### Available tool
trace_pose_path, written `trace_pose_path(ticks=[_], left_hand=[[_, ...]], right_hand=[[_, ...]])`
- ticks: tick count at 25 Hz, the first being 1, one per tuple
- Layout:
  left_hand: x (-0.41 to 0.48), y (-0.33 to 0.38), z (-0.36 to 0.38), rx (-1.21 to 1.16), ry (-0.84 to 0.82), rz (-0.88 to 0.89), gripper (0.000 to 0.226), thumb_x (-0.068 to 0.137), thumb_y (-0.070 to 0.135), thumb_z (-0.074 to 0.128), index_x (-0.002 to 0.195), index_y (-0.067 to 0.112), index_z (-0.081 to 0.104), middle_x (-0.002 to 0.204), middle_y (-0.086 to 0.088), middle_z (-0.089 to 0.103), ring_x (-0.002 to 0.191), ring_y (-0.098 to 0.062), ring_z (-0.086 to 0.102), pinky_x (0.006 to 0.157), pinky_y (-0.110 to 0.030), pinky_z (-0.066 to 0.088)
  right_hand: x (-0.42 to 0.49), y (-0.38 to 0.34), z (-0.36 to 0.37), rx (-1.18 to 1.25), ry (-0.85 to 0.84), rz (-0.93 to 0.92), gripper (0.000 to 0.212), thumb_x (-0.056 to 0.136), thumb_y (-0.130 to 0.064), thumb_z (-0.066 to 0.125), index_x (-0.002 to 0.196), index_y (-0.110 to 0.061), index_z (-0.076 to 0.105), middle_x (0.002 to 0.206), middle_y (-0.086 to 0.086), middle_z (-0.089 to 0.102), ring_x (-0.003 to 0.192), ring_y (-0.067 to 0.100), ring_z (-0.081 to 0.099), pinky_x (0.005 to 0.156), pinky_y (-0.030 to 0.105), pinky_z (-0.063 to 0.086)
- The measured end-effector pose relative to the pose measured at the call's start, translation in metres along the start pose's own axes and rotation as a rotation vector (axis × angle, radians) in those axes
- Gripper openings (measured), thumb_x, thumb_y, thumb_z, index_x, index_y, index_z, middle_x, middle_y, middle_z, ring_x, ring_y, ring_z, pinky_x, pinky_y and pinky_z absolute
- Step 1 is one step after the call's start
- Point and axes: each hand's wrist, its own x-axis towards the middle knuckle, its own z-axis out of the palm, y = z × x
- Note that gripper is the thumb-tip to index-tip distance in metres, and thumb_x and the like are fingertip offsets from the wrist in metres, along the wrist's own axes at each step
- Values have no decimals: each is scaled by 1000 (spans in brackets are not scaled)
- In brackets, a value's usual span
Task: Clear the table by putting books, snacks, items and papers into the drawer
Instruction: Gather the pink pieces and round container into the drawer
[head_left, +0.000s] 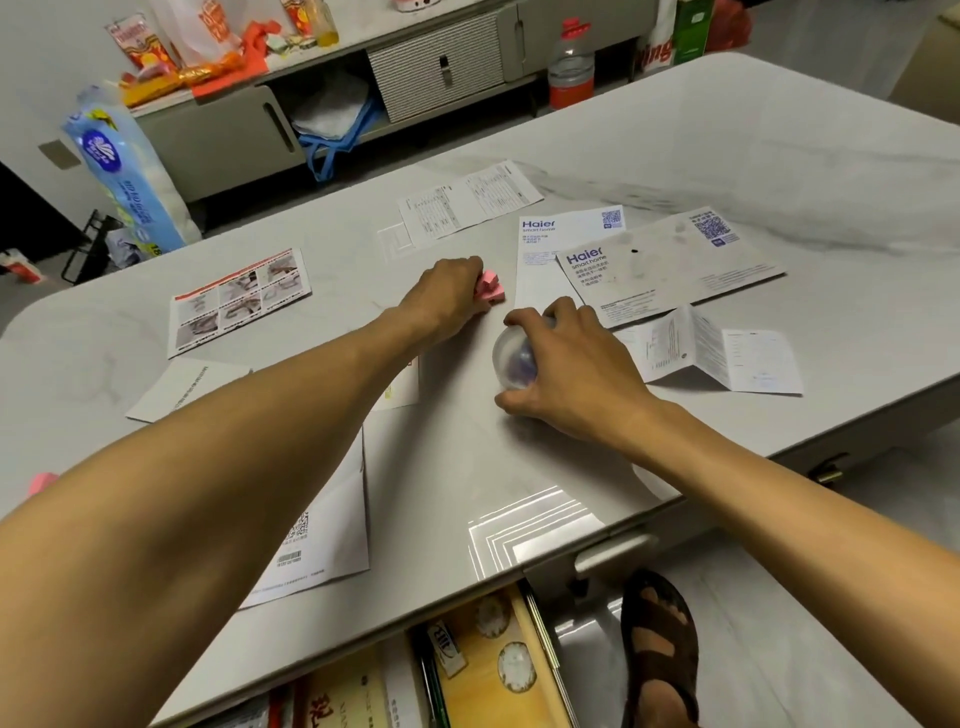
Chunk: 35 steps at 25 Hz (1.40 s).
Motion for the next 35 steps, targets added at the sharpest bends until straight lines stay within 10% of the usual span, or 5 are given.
trace_pose_path(ticks=[13,21,27,35], left_hand=[[-81,13,-4,319,-204,-116,37,94,9,48,129,-1,40,120,-23,58,107,-40,59,72,-38,40],[-227,13,-55,-733,-132,-375,5,89,9,51,86,8,55,76,-9,57,63,-20,51,49,-23,39],[-376,-17,-58,-921,-198,-489,10,92,10,50,87,12,58,88,-10,69,70,-16,58,60,-25,46],[-435,-41,-33,-1426,-176,-807,6,93,5,51,98,3,54,87,-14,64,52,-10,45,37,-15,31]], right_hand=[[-27,-19,-12,-98,-172,-35,86,65,-48,74,140,-32,36,132,9,44,117,31,49,79,37,43],[-117,-61,-32,42,-375,-245,82,67,-55,75,137,-37,35,127,-1,47,105,18,55,84,33,54],[-205,-101,35,-113,-731,-490,92,68,-54,74,145,-27,31,135,-3,44,119,16,46,94,34,49],[-231,-90,139,-382,-910,-507,89,69,-34,81,143,-26,33,137,6,41,119,26,47,96,35,46]])
